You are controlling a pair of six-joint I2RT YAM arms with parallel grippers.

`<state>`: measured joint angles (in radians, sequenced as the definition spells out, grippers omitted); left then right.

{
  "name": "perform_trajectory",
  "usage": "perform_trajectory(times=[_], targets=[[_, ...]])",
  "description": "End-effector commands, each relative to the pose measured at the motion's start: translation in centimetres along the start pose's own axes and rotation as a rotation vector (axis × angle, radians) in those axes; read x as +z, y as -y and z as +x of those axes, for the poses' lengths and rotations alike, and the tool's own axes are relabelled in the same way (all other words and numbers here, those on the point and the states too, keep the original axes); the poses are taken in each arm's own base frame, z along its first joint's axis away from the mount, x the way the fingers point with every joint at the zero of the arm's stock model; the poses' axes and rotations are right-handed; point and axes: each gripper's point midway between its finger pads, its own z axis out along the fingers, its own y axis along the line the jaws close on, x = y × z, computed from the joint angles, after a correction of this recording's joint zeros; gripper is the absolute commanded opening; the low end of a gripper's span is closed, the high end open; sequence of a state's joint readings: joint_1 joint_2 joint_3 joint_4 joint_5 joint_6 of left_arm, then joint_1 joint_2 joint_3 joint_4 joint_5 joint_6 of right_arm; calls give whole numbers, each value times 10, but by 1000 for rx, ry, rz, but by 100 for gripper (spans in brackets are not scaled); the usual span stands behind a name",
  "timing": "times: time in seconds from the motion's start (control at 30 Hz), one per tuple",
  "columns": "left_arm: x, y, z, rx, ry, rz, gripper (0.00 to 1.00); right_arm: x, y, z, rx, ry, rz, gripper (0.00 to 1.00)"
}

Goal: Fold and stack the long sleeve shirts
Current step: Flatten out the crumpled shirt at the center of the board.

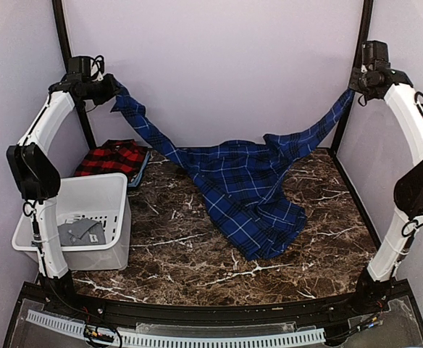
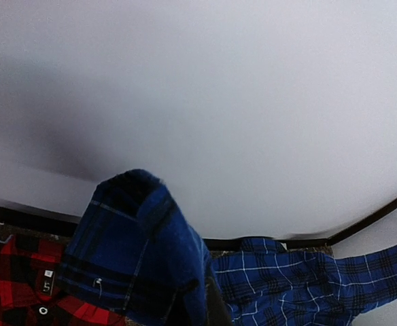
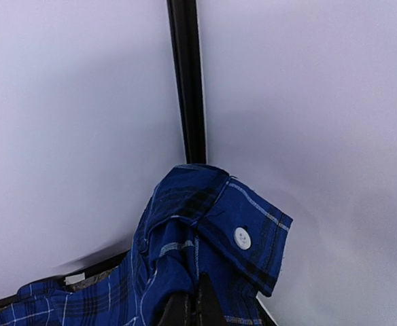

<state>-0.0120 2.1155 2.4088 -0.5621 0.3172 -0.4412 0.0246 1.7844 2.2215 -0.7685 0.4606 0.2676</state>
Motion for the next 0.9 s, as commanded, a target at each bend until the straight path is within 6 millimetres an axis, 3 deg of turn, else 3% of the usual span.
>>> perform_trajectory(times=[0.0, 0.07, 0.23, 0.33, 0.43, 0.47, 0.6, 0.7, 0.87], targets=[[23, 60, 61, 74, -134, 126, 0, 23, -48, 53, -39, -96, -112, 0], [40, 63, 102, 79, -219, 120, 0, 29, -66, 81, -68, -140, -142, 2], [65, 80, 180, 94, -370, 147, 0, 47, -92, 150, -127, -271, -172, 11], [75, 84, 215, 105, -441, 147, 1, 50, -104, 182, -149, -332, -191, 17], [85, 81, 244, 112, -497, 122, 7, 46, -115, 209, -173, -380, -219, 29], [87, 80, 248, 109, -505, 117, 10, 43, -119, 217, -182, -396, -228, 34], [86, 85, 252, 146, -507, 86, 38, 24, -126, 247, -219, -452, -256, 56], [79, 93, 253, 205, -499, 32, 56, -6, -136, 266, -243, -481, -317, 61], [63, 105, 252, 269, -471, 1, 72, -66, -149, 316, -254, -563, -496, 66]])
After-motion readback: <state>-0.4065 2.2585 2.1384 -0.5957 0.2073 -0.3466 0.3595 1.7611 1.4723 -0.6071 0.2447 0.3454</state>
